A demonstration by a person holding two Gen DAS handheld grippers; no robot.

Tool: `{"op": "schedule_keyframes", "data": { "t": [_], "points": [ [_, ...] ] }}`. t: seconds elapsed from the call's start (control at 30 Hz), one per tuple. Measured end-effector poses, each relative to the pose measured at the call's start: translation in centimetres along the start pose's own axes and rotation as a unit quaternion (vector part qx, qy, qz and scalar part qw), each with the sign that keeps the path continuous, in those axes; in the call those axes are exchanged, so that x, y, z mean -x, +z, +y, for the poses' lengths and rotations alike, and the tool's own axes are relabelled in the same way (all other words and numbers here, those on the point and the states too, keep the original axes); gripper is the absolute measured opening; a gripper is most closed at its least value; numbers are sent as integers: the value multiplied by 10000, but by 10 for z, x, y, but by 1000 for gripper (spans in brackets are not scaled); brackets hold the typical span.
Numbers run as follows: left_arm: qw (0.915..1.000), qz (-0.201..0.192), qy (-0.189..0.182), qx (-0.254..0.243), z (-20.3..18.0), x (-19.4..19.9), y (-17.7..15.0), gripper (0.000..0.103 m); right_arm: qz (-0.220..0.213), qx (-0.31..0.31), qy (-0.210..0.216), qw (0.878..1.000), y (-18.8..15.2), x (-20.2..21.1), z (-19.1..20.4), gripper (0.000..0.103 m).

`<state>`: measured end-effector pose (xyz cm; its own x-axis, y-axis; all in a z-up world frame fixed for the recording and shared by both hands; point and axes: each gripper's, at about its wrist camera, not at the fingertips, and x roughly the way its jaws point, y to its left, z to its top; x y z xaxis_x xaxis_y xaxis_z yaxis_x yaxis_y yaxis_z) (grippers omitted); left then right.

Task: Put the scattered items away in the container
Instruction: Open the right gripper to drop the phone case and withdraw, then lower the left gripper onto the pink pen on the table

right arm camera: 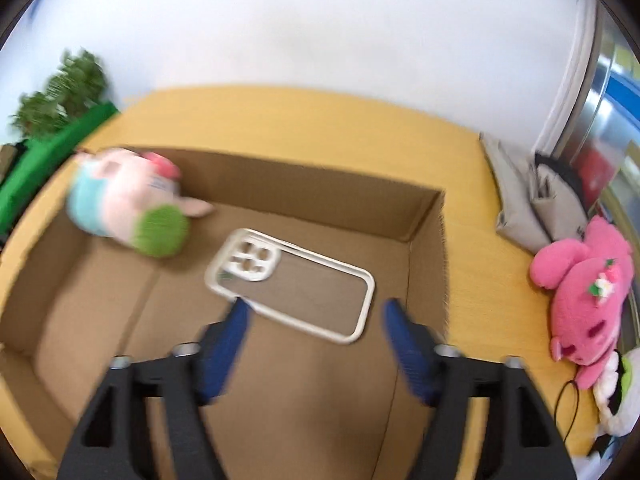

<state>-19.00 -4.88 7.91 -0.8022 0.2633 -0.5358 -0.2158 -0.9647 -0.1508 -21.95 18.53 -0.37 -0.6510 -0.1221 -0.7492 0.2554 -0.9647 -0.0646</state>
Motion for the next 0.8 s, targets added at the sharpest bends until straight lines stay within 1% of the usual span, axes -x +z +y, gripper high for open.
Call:
{"op": "schedule_keyframes", "data": {
  "t": [0.03, 0.1, 0.17, 0.23, 0.27, 0.37, 0.43, 0.53, 0.57, 0.63, 0.67, 0.7, 0.73, 0.8],
  "points": [
    [9999, -99, 21, -89, -1, 15, -2, 79, -132, -33, 81, 9999, -7, 19, 3, 94],
    [9990, -230, 136, -363, -1, 46, -14, 80, -296, -134, 287, 9991, -16, 44, -2, 95],
    [9975, -252, 211, -632, -7, 61, -26, 80, -494, -269, 558, 9969, -31, 74, 3, 98],
    [9955, -128, 264, -900, -12, 73, -50, 80, -718, -369, 747, 9939, -49, 103, 11, 103],
    [9949, -55, 251, -976, -11, 78, -62, 80, -761, -360, 809, 9932, -59, 111, 14, 102],
    [9927, 275, 263, -1147, -12, 83, -102, 80, -778, -371, 913, 9921, -94, 133, 25, 102],
    [9917, 520, 231, -1152, -13, 80, -129, 80, -741, -374, 975, 9918, -118, 141, 30, 102],
    [9907, 937, -151, -980, -14, 82, -164, 80, -573, -529, 1201, 9897, -156, 152, 34, 102],
    [9891, 1090, -295, -948, -16, 82, -177, 80, -506, -595, 1259, 9890, -167, 156, 36, 102],
    [9841, 1370, -452, -1034, -26, 81, -201, 80, -223, -735, 1432, 9867, -196, 159, 40, 102],
    [9808, 1506, -562, -1106, -31, 82, -214, 80, -84, -809, 1472, 9858, -211, 160, 43, 102],
    [9754, 1686, -772, -1190, -38, 83, -228, 80, 32, -876, 1490, 9849, -223, 159, 46, 102],
    [9714, 1813, -934, -1217, -43, 85, -240, 80, 260, -959, 1485, 9839, -240, 155, 51, 102],
    [9583, 2099, -1440, -1295, -56, 90, -263, 80, 599, -973, 1437, 9830, -265, 150, 61, 102]
  ]
}}
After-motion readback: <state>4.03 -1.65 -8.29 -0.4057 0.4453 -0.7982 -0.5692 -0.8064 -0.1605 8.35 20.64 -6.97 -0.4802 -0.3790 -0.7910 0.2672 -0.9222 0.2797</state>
